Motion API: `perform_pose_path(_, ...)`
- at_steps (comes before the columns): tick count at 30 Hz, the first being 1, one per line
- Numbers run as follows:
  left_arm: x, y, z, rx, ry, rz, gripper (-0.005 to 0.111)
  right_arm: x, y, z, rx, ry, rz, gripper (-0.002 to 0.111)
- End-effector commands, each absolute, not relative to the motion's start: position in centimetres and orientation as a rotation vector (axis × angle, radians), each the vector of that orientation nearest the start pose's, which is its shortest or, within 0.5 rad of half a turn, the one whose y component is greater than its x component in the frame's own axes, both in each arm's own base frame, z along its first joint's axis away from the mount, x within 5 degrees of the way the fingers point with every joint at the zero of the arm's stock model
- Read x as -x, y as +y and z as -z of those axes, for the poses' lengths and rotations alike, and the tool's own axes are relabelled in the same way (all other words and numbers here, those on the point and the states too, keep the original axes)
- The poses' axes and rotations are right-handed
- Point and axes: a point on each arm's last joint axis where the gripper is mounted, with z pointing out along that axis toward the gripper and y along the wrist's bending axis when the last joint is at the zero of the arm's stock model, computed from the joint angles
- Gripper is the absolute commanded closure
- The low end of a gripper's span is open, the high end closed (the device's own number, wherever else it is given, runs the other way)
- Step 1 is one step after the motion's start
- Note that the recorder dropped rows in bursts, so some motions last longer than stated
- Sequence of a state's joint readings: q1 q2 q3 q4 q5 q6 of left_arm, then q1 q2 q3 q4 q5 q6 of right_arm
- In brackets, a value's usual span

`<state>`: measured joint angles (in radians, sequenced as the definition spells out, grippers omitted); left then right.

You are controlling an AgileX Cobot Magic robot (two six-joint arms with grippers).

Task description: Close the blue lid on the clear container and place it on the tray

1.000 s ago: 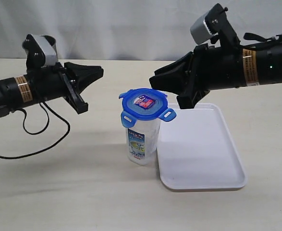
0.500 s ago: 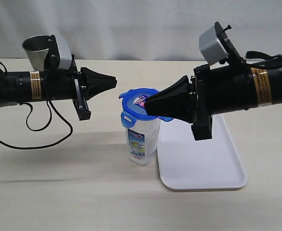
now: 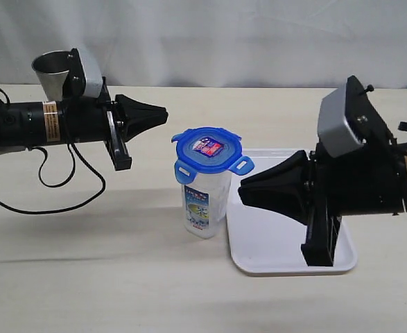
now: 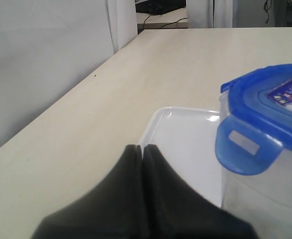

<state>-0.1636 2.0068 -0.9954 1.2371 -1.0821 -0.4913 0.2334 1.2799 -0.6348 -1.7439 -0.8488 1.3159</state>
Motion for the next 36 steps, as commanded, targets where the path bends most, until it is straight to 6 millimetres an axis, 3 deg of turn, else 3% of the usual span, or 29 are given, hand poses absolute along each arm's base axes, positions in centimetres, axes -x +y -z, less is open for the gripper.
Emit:
perform_pose_path(1, -35.6, -13.5, -15.9, -1.094, 1.464, 0.746, 0.107, -20.8, 11.3, -24.0, 1.137, 1.839, -0.684, 0.103)
perform_pose_path(9, -35.6, -13.5, -15.8, -1.096, 1.466, 0.747, 0.107, -22.5, 11.8, -21.8, 1.128, 1.844, -0.707, 0.104)
perform_pose_path(17, -35.6, -13.5, -15.8, -1.093, 1.466, 0.747, 0.107, -22.4, 12.3, -22.2, 1.133, 1.758, -0.769, 0.104)
perform_pose_path(25, -35.6, -13.5, -15.8, -1.093, 1.466, 0.747, 0.107, -23.6, 11.9, -20.9, 1.069, 1.847, -0.682, 0.104)
perform_pose_path(36, -35.6, -13.5, -15.8, -1.095, 1.464, 0.748, 0.107, -23.8, 11.9, -20.7, 1.068, 1.846, -0.673, 0.104)
